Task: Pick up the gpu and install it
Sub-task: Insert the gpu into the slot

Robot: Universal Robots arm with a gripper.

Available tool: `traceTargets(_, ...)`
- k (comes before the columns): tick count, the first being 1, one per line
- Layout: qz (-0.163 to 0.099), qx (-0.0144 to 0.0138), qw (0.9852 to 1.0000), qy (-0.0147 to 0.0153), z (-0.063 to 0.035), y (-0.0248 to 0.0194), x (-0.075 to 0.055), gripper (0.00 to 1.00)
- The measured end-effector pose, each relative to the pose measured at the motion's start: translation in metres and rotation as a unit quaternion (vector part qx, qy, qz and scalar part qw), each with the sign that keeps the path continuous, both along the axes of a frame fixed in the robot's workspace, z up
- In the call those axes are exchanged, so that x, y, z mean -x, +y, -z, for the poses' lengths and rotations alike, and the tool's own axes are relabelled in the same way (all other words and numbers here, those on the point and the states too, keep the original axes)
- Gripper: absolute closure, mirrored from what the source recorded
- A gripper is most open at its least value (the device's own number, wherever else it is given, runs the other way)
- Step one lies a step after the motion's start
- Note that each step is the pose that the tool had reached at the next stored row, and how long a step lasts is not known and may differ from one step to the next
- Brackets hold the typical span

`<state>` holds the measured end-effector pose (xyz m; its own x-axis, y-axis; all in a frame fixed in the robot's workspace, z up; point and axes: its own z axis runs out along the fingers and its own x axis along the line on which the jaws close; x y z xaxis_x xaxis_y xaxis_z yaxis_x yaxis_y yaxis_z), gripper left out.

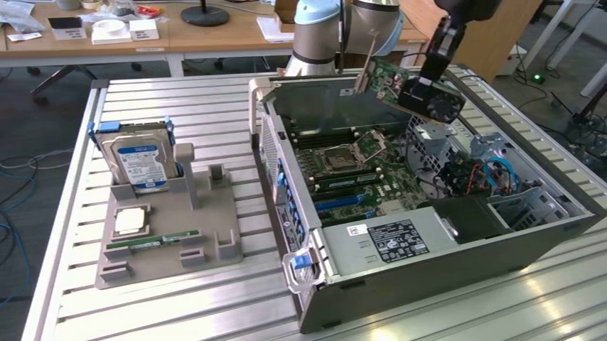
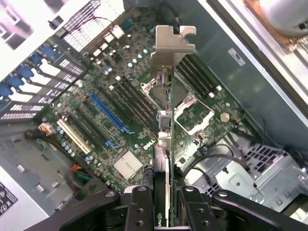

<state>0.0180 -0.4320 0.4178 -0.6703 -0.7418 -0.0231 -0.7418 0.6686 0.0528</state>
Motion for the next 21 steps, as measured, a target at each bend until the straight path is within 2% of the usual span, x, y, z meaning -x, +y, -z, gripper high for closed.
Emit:
traceTargets(4,-0.035,0.0,0.9994,0.0,0.0001,0.0,0.0,0.74)
traceTargets(10,-0.086,0.0,0.9963,0.0,0.0002,0.0,0.0,0.74)
traceTargets(13,-0.111,0.0,0.9938,0.0,0.0004,0.0,0.0,0.74)
traceTargets(16,-0.136,0.0,0.9907,0.0,0.0005,0.0,0.0,0.74)
traceTargets(21,-0.177,0.0,0.9842,0.0,0.0007,0.0,0.0,0.74)
